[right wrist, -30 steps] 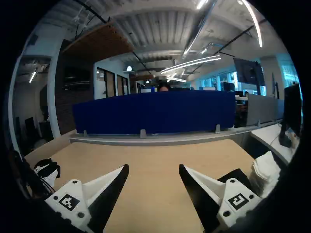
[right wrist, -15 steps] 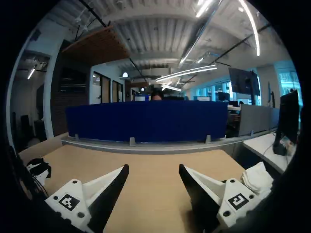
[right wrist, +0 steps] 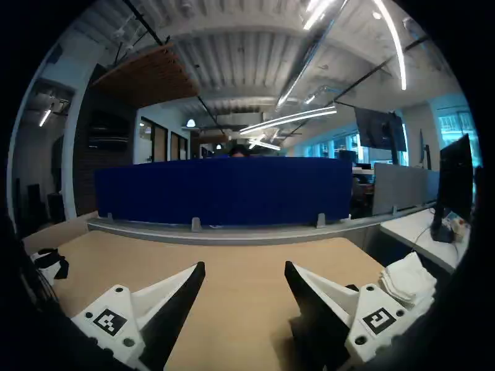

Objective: Fold towel

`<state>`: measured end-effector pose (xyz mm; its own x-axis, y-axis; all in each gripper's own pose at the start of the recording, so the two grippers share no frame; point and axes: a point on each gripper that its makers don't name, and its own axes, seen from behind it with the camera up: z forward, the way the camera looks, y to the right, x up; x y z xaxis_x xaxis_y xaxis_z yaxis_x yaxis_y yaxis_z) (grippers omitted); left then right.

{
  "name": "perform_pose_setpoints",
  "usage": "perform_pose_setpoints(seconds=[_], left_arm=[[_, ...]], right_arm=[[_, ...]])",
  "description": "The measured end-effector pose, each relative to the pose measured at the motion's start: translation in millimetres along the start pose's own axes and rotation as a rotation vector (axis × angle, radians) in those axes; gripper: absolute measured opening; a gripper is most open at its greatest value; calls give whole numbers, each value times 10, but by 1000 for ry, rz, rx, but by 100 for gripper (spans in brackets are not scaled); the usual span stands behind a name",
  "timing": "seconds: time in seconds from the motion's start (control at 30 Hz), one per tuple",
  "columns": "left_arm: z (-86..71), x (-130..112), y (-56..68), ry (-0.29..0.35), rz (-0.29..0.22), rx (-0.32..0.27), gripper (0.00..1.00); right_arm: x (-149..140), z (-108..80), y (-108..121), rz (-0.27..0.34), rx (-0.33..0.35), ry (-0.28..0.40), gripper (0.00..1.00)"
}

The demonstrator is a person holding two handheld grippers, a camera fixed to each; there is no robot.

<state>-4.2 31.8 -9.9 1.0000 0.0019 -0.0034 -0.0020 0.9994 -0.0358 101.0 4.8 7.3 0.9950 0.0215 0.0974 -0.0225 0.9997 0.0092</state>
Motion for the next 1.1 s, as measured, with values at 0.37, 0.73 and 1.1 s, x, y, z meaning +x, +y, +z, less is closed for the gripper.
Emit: perform_pose_setpoints(seconds=[0.37,0.73,1.1], left_arm=[[1,-1,-7,0,0,0,96],[4,-2,-14,0,0,0,95],[-6,-9,-11,0,0,0,95]], right_arm=[[-501,143,14,44,-1,28,100],[-905,181,84,130,-19,15,99],[-1009,173,79,107,-10,37,99]])
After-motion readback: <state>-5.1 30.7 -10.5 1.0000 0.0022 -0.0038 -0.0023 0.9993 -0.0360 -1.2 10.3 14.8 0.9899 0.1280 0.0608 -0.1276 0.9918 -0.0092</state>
